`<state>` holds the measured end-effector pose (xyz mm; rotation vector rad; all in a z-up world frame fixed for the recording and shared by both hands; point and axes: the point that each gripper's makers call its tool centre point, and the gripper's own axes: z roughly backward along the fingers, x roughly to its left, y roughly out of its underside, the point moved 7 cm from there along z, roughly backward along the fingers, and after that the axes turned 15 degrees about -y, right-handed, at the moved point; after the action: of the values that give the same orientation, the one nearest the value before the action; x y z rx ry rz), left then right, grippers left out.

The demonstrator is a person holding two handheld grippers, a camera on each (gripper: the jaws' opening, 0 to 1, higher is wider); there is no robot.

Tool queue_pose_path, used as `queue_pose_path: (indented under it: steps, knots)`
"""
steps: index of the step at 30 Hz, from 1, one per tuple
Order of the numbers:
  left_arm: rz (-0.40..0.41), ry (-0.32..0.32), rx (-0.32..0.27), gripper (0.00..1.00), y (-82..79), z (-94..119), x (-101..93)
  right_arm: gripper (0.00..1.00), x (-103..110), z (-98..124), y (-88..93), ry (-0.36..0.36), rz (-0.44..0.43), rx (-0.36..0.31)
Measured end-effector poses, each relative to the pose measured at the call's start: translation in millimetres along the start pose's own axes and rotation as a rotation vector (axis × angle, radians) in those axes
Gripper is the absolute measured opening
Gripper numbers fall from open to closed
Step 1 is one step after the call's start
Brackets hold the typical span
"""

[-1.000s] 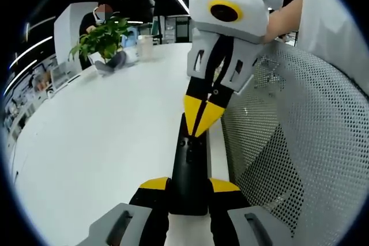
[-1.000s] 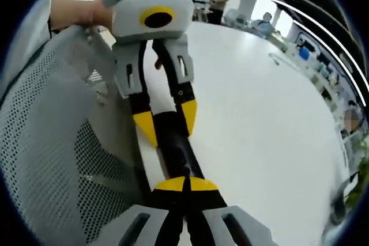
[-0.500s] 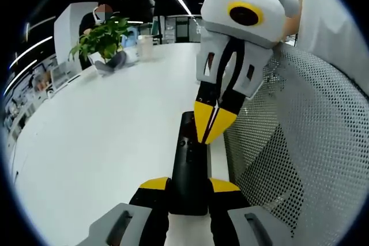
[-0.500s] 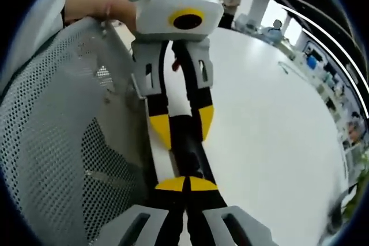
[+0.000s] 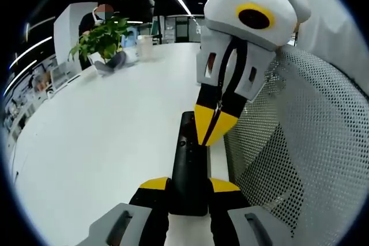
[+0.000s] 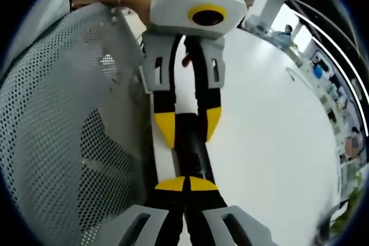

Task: Press the specified remote control buttons in sequence, fully releasing each button before pressing the next.

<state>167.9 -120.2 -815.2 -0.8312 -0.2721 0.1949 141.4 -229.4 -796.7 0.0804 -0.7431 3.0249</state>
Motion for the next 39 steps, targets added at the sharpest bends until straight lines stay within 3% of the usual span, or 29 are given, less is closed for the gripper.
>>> queue_pose_path:
  steps: [14,17,20,28,39]
  knots:
    - [-0.001,-0.001,0.0,0.25,0.0,-0.1,0.1,0.0,-1.7,0.2,1.2,-0.013,-0.033,-0.028]
    - [0.002,-0.002,-0.001,0.25,0.1,0.2,0.0,0.0,-3.6,2.7,3.0,-0.033,-0.14,-0.096]
    - [0.002,-0.003,0.0,0.25,0.1,0.2,0.0,0.0,-7.8,6.5,5.6,-0.007,-0.122,-0.07]
    - [0.001,-0.002,-0.001,0.25,-0.1,0.3,-0.1,0.0,-16.0,6.7,1.2,-0.017,-0.133,-0.085]
    - [0.001,-0.001,-0.003,0.25,0.0,0.3,-0.2,0.0,-18.7,4.2,-0.6,-0.043,-0.119,-0.05]
